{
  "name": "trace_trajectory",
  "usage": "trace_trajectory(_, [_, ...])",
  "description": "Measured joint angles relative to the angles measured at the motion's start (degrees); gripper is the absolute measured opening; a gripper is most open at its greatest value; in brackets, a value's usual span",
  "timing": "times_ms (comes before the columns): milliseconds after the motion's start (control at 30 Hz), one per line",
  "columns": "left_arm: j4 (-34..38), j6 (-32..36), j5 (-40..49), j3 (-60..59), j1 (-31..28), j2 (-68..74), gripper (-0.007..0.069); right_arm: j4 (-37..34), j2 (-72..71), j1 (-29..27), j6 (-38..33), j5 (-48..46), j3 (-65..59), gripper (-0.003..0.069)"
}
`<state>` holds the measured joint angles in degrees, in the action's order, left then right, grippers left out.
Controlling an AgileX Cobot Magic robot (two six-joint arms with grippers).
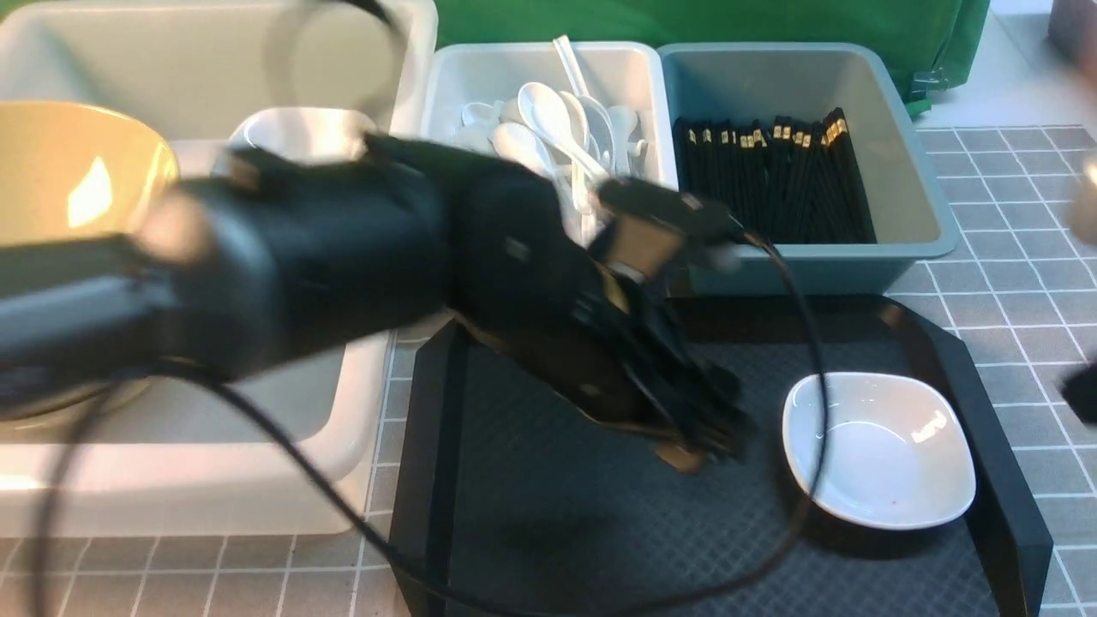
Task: On grey table put chopsticks spoon bowls plates into blue grey white boxes.
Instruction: 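Grasp the small white bowl on the black tray by its rim with the left gripper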
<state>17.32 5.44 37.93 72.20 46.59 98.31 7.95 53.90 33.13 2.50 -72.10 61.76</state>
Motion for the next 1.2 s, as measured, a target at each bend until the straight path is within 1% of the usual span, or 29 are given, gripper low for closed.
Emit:
trace_trajectory(133, [0.2, 0.0, -0.3, 4.9, 1.9, 6.2, 0.0464, 0.0, -4.4, 0.0, 1.7, 0.0, -5.2, 0.0067])
trace_trajectory(300, [1.5, -0.1, -1.0, 13.2, 2.1, 14.4, 0.0464, 0.1, -7.2, 0.0, 2.9, 0.0, -9.2, 0.0069])
trace_trajectory(433, [3.1, -0.1, -1.5, 18.6, 2.1, 19.6, 0.0464, 0.0, -7.6, 0.0, 3.0, 0.0, -10.0, 0.0072])
trace_trajectory(600, [2.9, -0.2, -2.4, 24.3, 2.1, 26.7, 0.0463, 0.0, -7.6, 0.0, 3.5, 0.0, -10.2, 0.0078])
trace_trajectory(733, [2.6, -0.4, -2.7, 27.7, 2.1, 30.3, 0.0438, 0.0, -7.6, 0.0, 3.6, 0.0, -10.2, 0.0078])
trace_trajectory(800, [2.6, -0.4, -2.6, 29.3, 2.1, 31.2, 0.0378, 0.0, -7.6, 0.0, 3.7, 0.0, -10.2, 0.0078])
trace_trajectory(867, [2.5, -0.4, -2.0, 30.1, 2.1, 31.8, 0.0257, 0.0, -7.6, 0.0, 3.7, 0.0, -10.2, 0.0078])
trace_trajectory(900, [2.4, -0.4, -1.7, 30.3, 2.1, 31.8, 0.0229, 0.0, -7.6, 0.0, 3.7, 0.0, -10.2, 0.0078])
trace_trajectory(933, [2.3, -0.2, -0.7, 30.7, 2.1, 31.8, 0.0142, 0.0, -7.6, 0.0, 3.7, 0.0, -10.2, 0.0078])
trace_trajectory(1000, [2.4, -0.2, 1.4, 32.4, 1.9, 31.2, 0.0058, 0.0, -7.6, 0.0, 3.7, 0.0, -10.2, 0.0078])
trace_trajectory(1033, [2.2, -0.1, 1.7, 32.4, 1.9, 31.0, 0.0058, 0.0, -7.6, 0.0, 3.7, 0.0, -10.2, 0.0078])
trace_trajectory(1067, [1.5, 0.0, 2.9, 33.1, 1.9, 30.4, 0.0039, 0.0, -7.6, 0.0, 3.6, 0.0, -10.2, 0.0078])
trace_trajectory(1133, [-1.8, 0.2, 6.6, 34.1, 1.1, 27.6, 0.0007, 0.0, -7.6, 0.0, 3.6, 0.3, -10.2, 0.0078])
trace_trajectory(1200, [-6.2, 0.4, 10.0, 34.1, -0.4, 23.2, 0.0003, 0.0, -7.6, 0.0, 3.6, 2.2, -10.2, 0.0078])
